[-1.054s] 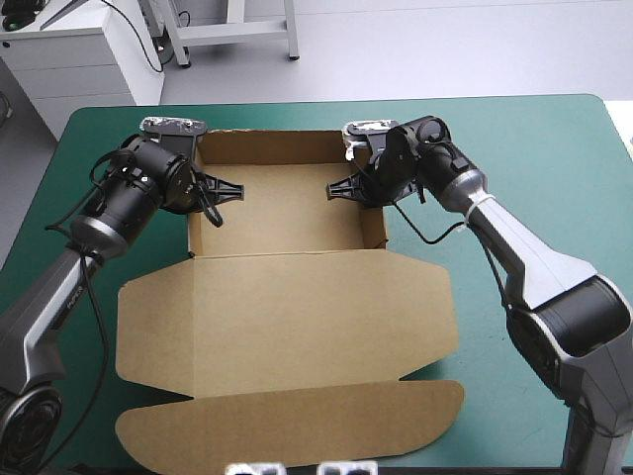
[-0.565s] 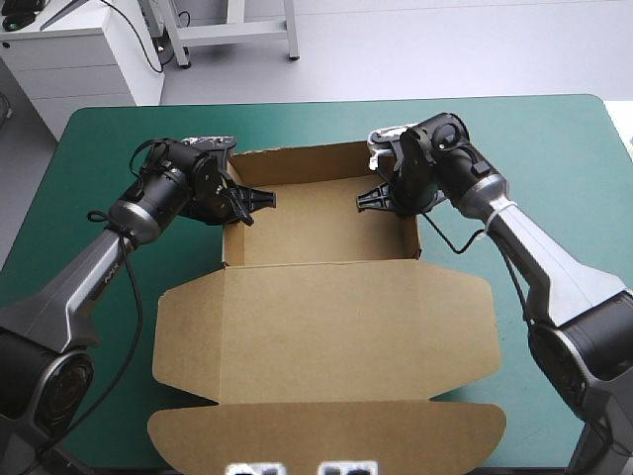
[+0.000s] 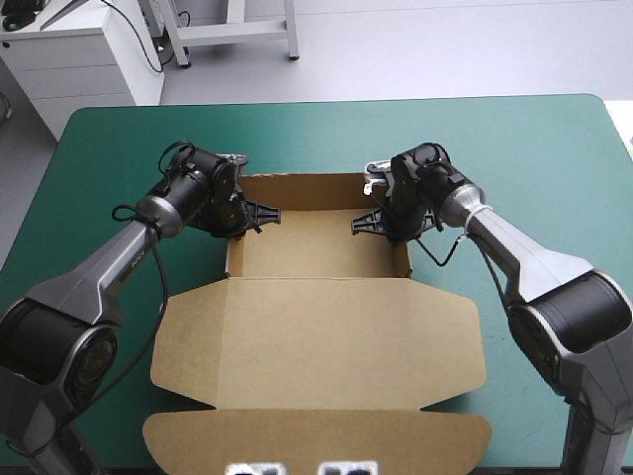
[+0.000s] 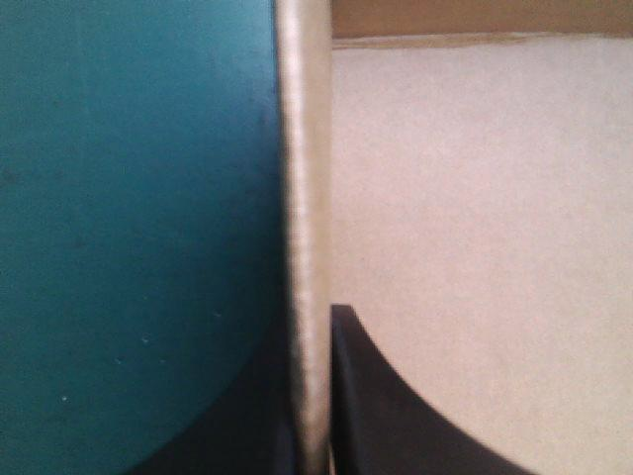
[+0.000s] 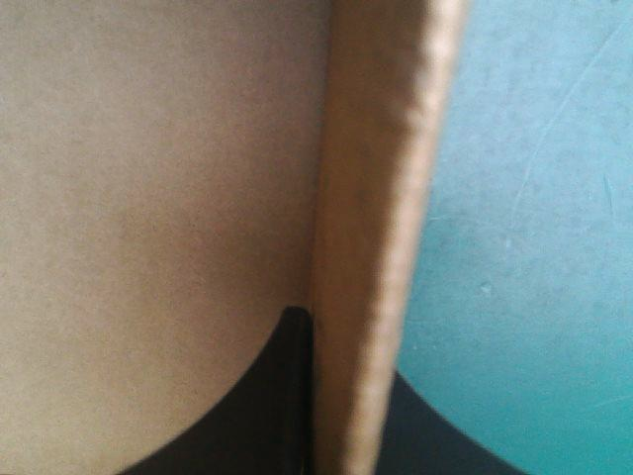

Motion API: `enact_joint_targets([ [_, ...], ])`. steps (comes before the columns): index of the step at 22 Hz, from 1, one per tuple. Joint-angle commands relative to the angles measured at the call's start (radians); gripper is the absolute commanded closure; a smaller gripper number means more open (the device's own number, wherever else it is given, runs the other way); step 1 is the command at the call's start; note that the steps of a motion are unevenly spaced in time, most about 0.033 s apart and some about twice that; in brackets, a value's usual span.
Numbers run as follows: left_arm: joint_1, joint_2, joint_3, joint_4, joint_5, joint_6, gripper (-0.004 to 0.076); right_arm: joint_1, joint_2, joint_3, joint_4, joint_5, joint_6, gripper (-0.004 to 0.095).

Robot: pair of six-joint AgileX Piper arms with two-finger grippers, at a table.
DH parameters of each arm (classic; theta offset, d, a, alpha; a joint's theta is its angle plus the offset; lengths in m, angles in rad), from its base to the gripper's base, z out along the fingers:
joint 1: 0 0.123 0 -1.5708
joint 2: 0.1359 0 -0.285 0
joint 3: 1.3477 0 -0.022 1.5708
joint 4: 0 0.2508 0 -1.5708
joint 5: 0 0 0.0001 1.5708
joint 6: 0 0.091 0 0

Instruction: Fold the box

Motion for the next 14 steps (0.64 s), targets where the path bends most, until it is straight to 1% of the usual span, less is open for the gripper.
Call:
enact_joint_targets([
  [1,-0.004,-0.034,-0.025,0.006,-0.037,0.036,0.0732,0.003,-0.031,-0.02,0.026,0.0,-0.051,0.0928],
  [3,-0.004,-0.016,-0.025,0.006,-0.034,0.036,0.0732,0.003,-0.031,-0.022,0.018,0.003,-0.051,0.0928],
  [5,-0.004,-0.01,-0.025,0.008,-0.026,0.039,0.0732,0.003,-0.031,-0.043,-0.024,0.033,-0.051,0.0925],
  [7,-0.004,-0.008,-0.025,0.008,-0.014,0.13,0.0731,0.003,-0.031,-0.078,-0.083,0.076,-0.051,0.0916],
  [8,-0.004,-0.008,-0.025,0.006,0.006,0.18,0.0724,0.003,-0.031,-0.1,-0.122,0.115,-0.051,0.0871],
  [9,-0.004,-0.008,-0.025,0.006,0.019,0.196,0.0713,0.003,-0.031,-0.111,-0.132,0.131,-0.058,0.0834],
  [11,-0.004,-0.008,-0.025,0.014,0.039,0.203,0.0668,0.003,-0.031,-0.122,-0.144,0.131,-0.069,0.0693],
  [12,-0.004,-0.008,-0.025,0.011,0.046,0.21,0.0622,0.003,-0.031,-0.129,-0.135,0.131,-0.069,0.0564],
  [14,-0.004,-0.008,-0.025,0.011,0.05,0.213,0.0561,0.003,-0.031,-0.131,-0.12,0.131,-0.069,0.0473],
])
